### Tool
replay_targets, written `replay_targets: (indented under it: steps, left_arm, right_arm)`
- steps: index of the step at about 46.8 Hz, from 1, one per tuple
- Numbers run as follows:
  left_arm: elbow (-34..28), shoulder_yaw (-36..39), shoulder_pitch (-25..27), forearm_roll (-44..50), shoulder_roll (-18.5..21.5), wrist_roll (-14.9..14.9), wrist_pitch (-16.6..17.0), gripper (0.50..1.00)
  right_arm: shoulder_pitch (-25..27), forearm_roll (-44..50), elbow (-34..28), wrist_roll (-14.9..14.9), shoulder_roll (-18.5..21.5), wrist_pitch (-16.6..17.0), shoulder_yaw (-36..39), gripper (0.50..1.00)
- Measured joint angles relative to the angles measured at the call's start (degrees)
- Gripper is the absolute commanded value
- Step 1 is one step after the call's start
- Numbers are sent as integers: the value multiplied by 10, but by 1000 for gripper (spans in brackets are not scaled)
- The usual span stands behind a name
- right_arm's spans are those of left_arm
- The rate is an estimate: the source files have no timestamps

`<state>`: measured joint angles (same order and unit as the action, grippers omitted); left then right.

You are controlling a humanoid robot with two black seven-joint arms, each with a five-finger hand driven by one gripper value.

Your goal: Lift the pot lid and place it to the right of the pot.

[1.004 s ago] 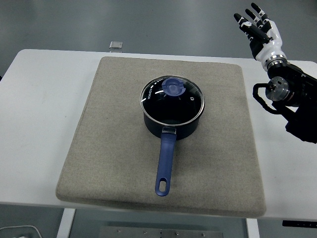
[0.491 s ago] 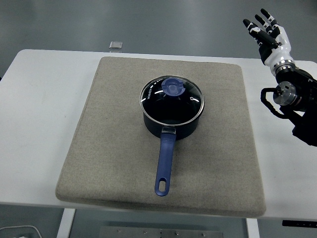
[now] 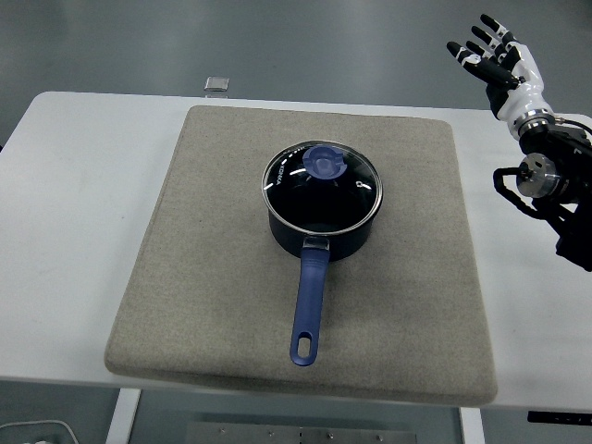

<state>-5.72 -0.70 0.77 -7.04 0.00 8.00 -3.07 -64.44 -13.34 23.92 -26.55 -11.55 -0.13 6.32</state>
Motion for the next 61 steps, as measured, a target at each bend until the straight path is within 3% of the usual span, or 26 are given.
replay_targets:
  steps: [17, 34, 38, 44, 50, 61]
  left_arm:
    - [0, 0, 0, 0, 0, 0, 0, 1000]
    - [0, 0, 0, 0, 0, 0, 0, 1000]
    - [0, 0, -1, 0, 0, 0, 0, 1000]
    - [0, 0, -1, 0, 0, 0, 0, 1000]
    - [0, 0, 0, 0, 0, 0, 0, 1000]
    - [0, 0, -1, 0, 0, 0, 0, 1000]
  right_arm:
    - [-28, 34, -11, 8, -33, 5, 0, 901]
    - [-80, 225, -7, -7, -79, 115, 0, 903]
    - [-93, 269, -2, -25, -87, 150, -2, 901]
    - [-116, 361, 0, -78, -102, 199, -2, 901]
    - [-140, 435, 16, -85, -118, 243, -2, 901]
    - [-173, 508, 116, -85, -152, 260, -2, 901]
